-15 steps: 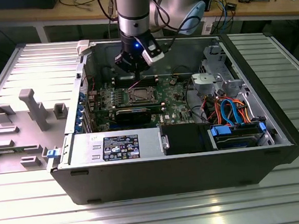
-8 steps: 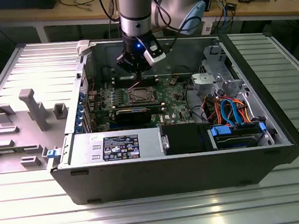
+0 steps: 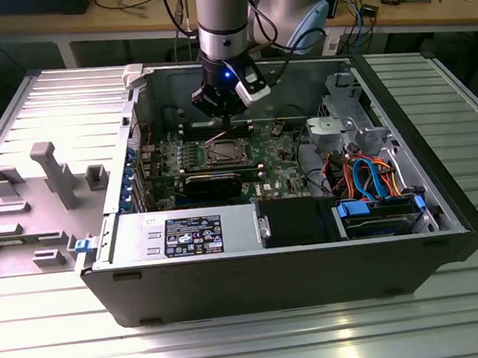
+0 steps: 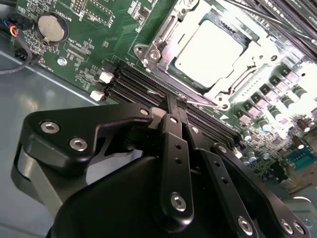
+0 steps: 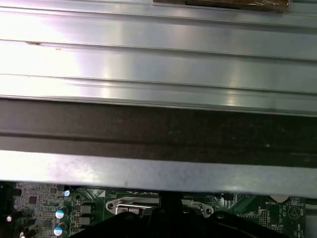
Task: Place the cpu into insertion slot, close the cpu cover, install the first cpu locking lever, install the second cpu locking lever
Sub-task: 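Install the first cpu locking lever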
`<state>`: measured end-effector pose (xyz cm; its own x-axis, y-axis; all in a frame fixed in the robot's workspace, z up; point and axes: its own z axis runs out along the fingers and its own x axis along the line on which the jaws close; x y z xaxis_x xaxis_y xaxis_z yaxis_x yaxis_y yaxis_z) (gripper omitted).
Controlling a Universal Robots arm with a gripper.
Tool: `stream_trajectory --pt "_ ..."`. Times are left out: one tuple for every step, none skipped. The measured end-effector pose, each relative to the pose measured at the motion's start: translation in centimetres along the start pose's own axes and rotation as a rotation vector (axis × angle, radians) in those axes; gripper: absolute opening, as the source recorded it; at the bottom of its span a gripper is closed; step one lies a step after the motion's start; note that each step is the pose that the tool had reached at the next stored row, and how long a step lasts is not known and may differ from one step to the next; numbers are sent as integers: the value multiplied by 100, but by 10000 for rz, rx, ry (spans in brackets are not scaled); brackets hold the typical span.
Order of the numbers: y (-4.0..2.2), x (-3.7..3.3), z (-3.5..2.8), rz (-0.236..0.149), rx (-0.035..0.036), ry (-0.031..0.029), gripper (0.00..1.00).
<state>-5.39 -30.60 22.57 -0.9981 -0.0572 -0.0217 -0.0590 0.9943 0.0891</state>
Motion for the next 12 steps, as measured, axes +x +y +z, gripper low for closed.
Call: stream_trajectory --pt "-2 -14 13 -1 6 2 11" --pt "-4 -21 23 -1 8 2 11" --pt "-5 -29 36 -1 10 2 11" --pt "-7 -40 49 0 11 3 11" --pt "-9 -51 61 -1 11 3 11" --pt "-10 -59 73 -1 12 3 11" --pt "-12 -68 86 -1 12 3 11" --pt "-14 -82 103 -1 11 2 11" --pt "-16 -88 116 -1 11 2 11" --pt "-17 -91 130 -1 12 3 11" --pt "-18 -93 143 0 12 2 11" --pt "-20 -96 160 -1 11 3 11"
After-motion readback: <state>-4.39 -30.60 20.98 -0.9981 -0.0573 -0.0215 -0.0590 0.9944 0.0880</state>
